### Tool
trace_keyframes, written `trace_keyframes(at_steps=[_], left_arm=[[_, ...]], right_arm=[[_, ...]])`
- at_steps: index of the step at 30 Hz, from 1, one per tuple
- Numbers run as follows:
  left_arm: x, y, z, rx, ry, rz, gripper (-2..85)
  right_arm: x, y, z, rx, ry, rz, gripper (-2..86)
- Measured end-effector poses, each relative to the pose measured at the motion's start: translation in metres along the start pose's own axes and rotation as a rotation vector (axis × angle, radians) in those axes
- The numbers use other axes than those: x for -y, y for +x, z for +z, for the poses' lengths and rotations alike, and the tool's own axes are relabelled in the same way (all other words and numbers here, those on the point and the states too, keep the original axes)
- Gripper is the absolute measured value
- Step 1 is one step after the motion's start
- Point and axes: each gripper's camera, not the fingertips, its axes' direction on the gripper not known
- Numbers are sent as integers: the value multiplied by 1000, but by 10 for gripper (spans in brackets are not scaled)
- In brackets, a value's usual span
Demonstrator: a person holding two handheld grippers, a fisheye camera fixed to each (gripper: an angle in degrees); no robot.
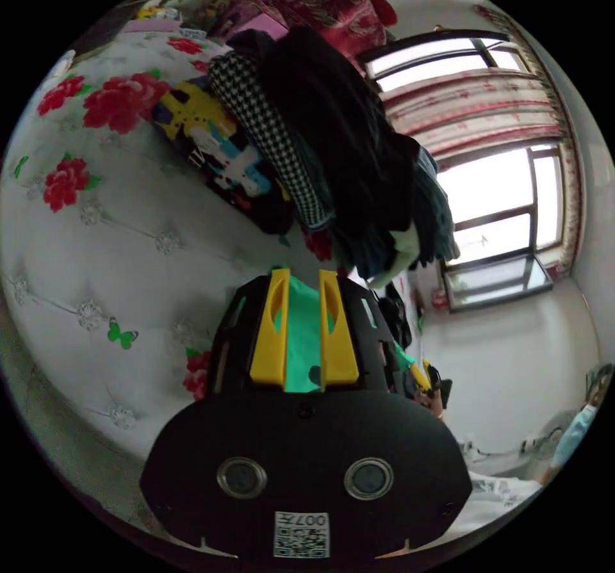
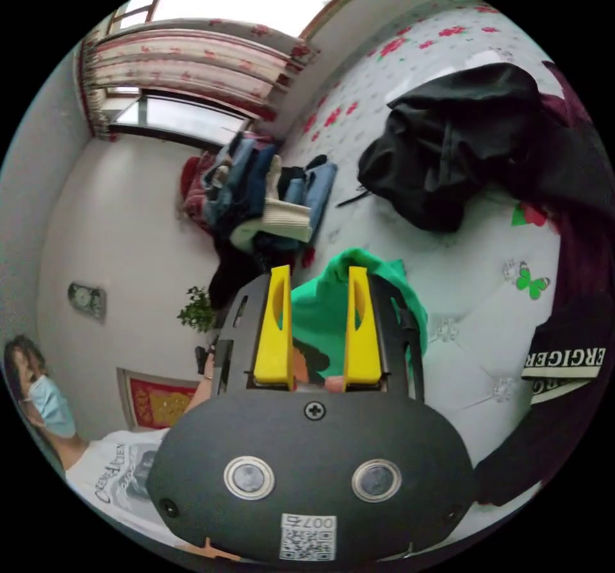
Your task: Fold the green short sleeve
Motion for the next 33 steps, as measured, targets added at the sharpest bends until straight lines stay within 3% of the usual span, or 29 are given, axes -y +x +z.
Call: trace_keyframes(at_steps=[3,8,15,20,25,30,33], left_arm=[[-4,-12,14,36,-42,-25,79],[-51,-24,12,248,-117,91,95],[-72,-10,29,261,-93,256,118],[-44,-4,105,496,-309,354,64],[-60,10,117,496,-432,395,44],[-103,2,103,362,-424,320,57],[-108,-3,91,306,-412,268,80]], right_arm=[[-12,26,18,-59,-57,10,93],[-72,76,13,-126,-64,104,104],[-91,112,47,-14,-113,207,108],[-67,125,74,-91,-175,219,80],[-93,133,59,-111,-139,190,58],[-156,161,16,-122,-44,317,51],[-150,128,5,-103,26,238,49]])
